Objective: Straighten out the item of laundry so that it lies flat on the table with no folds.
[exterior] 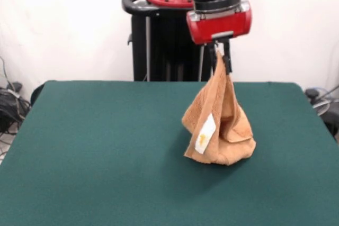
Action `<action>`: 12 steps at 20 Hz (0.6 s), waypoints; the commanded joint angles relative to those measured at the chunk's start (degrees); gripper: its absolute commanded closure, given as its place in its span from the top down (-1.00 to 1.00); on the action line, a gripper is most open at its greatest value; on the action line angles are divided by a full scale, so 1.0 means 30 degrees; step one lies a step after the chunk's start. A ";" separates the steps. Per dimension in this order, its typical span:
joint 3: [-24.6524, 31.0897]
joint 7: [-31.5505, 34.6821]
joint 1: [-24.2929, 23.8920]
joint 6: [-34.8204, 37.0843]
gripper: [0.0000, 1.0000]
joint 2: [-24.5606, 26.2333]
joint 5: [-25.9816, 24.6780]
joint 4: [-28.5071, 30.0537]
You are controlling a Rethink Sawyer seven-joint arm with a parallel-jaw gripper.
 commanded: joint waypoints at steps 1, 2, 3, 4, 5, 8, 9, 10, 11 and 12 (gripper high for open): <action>0.1954 0.0755 0.1136 0.1970 -1.00 -0.2324 -0.0393 0.1070; 0.1681 0.1193 0.1485 0.2275 -1.00 -0.2783 -0.0296 0.1136; 0.1376 0.1599 0.1875 0.2575 -1.00 -0.3034 -0.0244 0.1005; 0.1144 0.1921 0.2172 0.2793 -1.00 -0.3403 -0.0131 0.1064; 0.0899 0.2263 0.2478 0.2981 -1.00 -0.3664 -0.0056 0.1057; 0.0147 0.3188 0.3364 0.3510 -1.00 -0.4350 0.0024 0.1025; -0.0083 0.3456 0.3631 0.3795 -1.00 -0.4629 0.0077 0.1098; -0.0312 0.3723 0.3897 0.4080 -1.00 -0.4907 0.0129 0.1170; -0.0587 0.4017 0.4175 0.4547 -1.00 -0.5258 0.0192 0.1312; -0.0940 0.4454 0.4559 0.5357 -1.00 -0.5794 0.0163 0.1230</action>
